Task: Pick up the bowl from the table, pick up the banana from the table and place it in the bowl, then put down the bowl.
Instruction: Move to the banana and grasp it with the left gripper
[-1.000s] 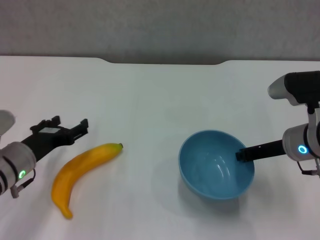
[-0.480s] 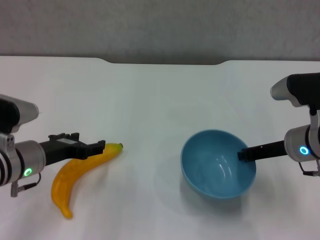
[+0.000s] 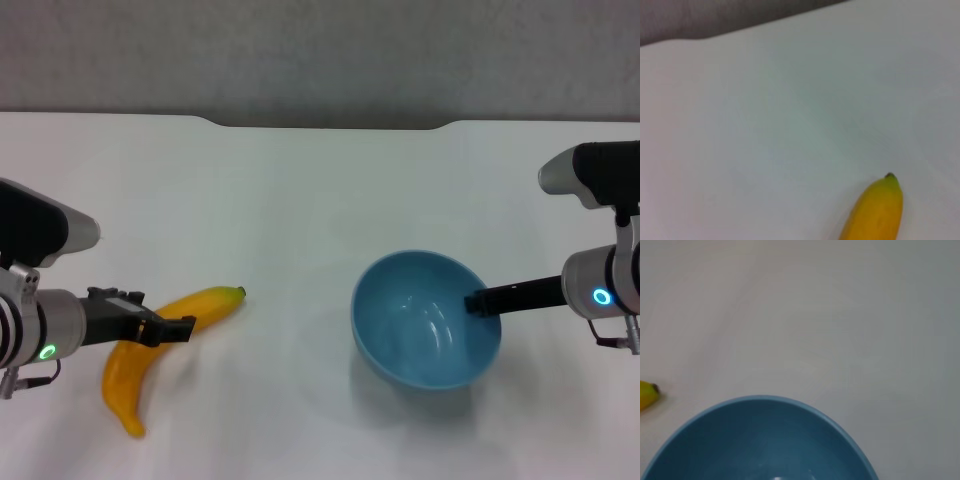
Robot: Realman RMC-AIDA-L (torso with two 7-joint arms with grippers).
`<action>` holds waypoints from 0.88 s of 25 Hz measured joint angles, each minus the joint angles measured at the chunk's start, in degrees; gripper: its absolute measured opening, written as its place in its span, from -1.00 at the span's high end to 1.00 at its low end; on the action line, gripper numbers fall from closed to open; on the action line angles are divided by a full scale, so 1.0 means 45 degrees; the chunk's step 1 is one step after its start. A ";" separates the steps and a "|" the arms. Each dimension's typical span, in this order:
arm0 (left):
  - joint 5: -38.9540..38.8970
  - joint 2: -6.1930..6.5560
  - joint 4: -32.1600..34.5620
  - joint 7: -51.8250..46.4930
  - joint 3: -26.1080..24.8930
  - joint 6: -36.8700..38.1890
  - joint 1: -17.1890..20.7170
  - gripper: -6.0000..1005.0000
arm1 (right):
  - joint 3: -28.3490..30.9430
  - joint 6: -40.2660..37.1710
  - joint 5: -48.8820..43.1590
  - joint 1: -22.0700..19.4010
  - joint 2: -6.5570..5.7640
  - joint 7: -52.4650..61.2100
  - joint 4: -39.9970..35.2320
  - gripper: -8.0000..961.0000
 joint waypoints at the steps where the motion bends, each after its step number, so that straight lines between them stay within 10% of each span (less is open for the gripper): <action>1: 0.0113 -0.0001 0.0011 -0.0049 -0.0010 -0.0059 -0.0015 -0.76 | -0.0001 -0.0002 0.0201 0.0000 -0.0004 -0.0136 0.0012 0.91; 22: 0.1129 -0.0033 0.1626 -0.0030 0.0279 0.0561 -0.0991 -0.76 | 0.0007 0.0046 0.0377 0.0015 -0.0032 -0.0288 0.0050 0.91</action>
